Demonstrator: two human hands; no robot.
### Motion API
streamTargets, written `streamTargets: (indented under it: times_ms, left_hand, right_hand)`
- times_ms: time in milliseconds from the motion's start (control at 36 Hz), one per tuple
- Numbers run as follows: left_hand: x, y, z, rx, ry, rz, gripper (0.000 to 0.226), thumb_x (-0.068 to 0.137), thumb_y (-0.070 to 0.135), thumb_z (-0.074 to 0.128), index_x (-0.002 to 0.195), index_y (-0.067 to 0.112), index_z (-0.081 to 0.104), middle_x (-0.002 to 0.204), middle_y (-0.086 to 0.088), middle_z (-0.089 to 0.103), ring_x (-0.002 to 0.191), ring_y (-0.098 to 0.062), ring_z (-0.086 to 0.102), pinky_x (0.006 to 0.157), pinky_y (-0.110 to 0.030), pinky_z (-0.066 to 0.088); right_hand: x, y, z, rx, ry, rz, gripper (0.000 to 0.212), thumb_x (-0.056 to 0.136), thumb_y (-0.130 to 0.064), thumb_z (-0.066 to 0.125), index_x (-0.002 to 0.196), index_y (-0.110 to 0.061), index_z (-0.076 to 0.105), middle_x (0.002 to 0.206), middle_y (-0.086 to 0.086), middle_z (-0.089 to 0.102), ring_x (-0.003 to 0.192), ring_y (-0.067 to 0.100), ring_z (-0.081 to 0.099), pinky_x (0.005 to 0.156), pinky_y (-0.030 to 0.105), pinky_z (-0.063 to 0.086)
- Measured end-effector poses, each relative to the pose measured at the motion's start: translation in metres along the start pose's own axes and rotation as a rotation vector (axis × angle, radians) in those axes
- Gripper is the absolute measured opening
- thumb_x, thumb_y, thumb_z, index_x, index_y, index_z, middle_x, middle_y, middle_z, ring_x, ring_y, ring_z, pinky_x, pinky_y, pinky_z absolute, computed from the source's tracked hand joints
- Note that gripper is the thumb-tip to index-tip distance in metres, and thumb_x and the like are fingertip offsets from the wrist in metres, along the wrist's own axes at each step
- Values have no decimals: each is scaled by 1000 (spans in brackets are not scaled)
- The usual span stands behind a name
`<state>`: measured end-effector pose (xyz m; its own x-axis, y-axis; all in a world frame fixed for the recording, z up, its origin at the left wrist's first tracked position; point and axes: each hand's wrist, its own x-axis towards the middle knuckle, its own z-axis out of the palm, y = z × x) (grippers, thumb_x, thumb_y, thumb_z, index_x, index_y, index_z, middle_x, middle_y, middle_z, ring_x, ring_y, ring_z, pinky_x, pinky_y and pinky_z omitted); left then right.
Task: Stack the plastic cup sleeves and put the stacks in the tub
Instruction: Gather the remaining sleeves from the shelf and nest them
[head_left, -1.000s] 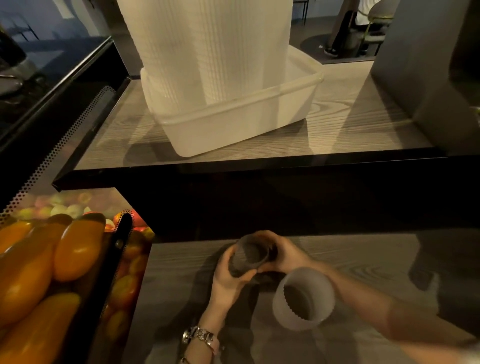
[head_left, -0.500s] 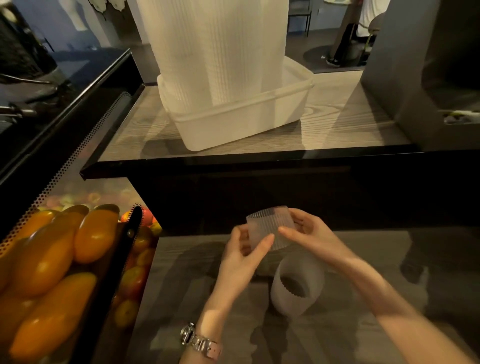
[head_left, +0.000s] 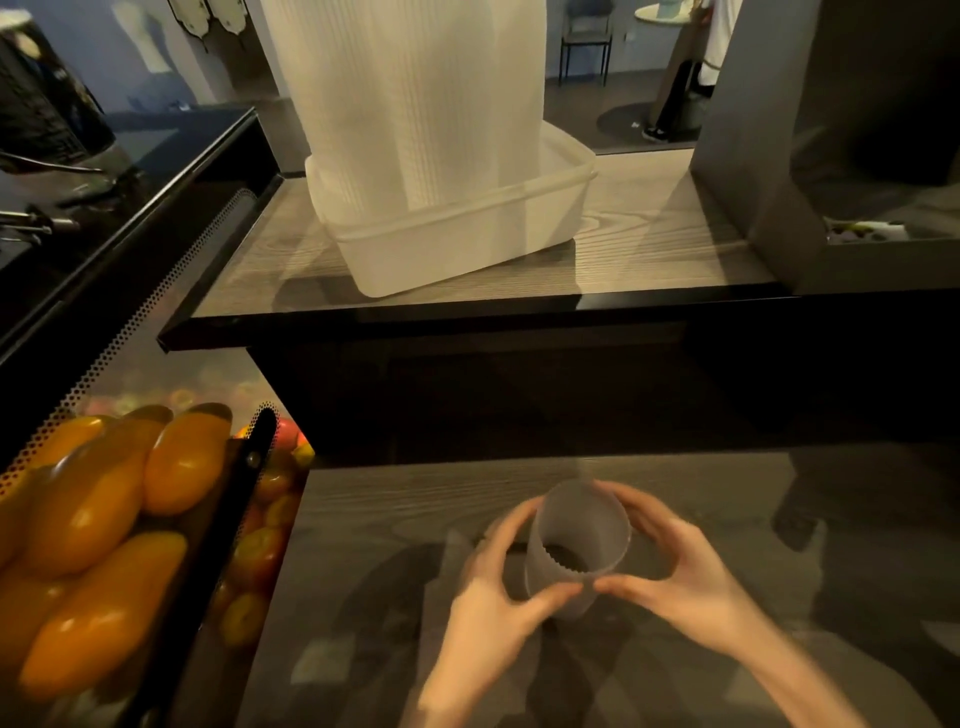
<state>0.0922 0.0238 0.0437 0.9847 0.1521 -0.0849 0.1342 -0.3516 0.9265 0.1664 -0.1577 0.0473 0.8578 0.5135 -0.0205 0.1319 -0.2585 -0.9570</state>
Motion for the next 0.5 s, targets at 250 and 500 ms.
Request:
streamTargets:
  times_ms: [250, 500]
  left_hand:
    - [7, -17, 12, -81, 5, -44, 64, 69, 17, 80, 115, 45, 45, 122, 21, 53, 113, 8, 49, 92, -8, 39]
    - [8, -20, 11, -96, -9, -62, 63, 69, 19, 80, 115, 46, 45, 121, 23, 53, 112, 11, 48, 91, -7, 40]
  right_hand:
    - [4, 14, 5, 37, -46, 125, 75, 53, -33, 84, 120, -36, 49, 118, -26, 58, 116, -7, 50, 95, 8, 40]
    - [9, 10, -5, -22, -186, 127, 84, 49, -53, 84, 122, -42, 44, 124, -26, 53, 121, -3, 47, 107, 29, 38]
